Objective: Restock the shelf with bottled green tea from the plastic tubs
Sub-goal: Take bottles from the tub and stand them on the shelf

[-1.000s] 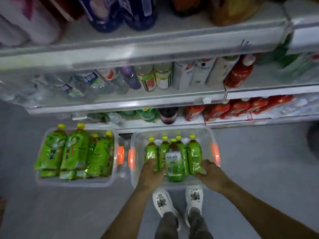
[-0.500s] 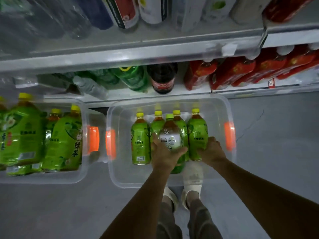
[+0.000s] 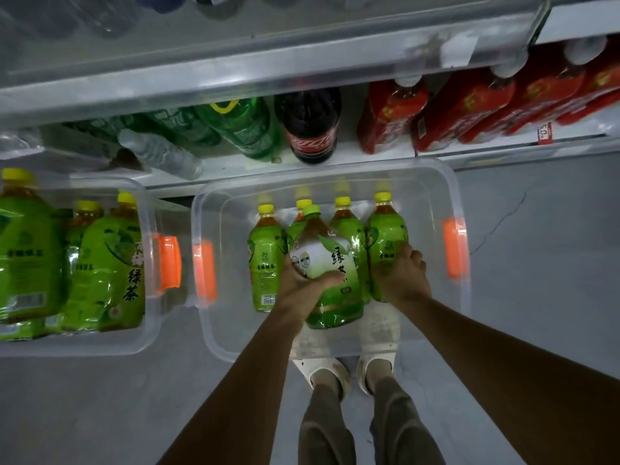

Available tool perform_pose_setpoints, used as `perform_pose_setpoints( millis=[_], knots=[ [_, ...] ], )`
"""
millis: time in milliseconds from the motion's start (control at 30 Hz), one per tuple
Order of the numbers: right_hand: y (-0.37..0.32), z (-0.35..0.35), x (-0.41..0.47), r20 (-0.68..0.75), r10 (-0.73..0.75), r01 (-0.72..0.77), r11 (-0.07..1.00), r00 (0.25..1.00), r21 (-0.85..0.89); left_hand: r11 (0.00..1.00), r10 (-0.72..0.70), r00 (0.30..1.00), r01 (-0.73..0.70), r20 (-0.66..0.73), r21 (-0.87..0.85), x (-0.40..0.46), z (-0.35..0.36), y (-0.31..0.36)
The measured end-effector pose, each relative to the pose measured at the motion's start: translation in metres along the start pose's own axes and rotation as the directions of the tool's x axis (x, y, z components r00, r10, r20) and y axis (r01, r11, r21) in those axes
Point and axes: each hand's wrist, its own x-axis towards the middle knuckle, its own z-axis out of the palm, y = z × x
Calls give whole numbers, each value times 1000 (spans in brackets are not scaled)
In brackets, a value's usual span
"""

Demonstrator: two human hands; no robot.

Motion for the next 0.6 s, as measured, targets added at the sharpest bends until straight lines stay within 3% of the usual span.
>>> perform_pose_setpoints(
  millis=[233, 367, 400, 467, 533, 600],
  knots=[
    [-13, -6, -4, -62, -62, 68, 994, 996, 90, 974, -75, 995, 88, 71, -211, -24, -19, 8],
    [-36, -8, -28, -104, -187, 211, 924, 977, 318, 962, -21, 992, 55, 127, -267, -53, -31, 26],
    [-44, -12, -38, -74, -209, 221, 890, 975, 399, 960, -5, 989, 46, 146, -277, -61, -33, 32],
    [-60, -30, -60, 118, -226, 124, 821, 967, 557, 955, 42, 982, 15, 184, -297, -80, -38, 46],
    [-70, -49, -79, 293, -227, -14, 768, 929, 640, 948, 100, 972, -28, 213, -318, -102, -43, 62],
    [-79, -71, -100, 377, -302, -65, 701, 876, 711, 942, 162, 962, -84, 221, -325, -127, -48, 83]
  ],
)
